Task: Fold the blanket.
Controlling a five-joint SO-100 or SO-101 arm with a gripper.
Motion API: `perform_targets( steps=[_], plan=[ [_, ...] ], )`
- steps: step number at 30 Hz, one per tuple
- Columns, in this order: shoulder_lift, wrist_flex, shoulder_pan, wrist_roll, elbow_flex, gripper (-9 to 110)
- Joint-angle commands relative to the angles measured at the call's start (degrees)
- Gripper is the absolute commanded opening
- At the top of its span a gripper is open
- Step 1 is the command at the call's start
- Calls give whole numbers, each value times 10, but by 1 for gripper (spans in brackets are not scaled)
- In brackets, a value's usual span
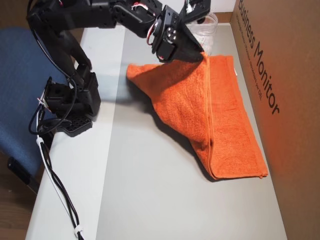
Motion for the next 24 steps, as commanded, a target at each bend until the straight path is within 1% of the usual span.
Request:
perform_targets(
  steps=[1, 12, 19, 24],
  plan=[
    [-11, -9, -25, -25, -53, 0],
    [-163, -9, -111, -100, -215, 0],
    [-265, -9, -151, -137, -330, 0],
    [-319, -9, -176, -165, -383, 0]
  ],
)
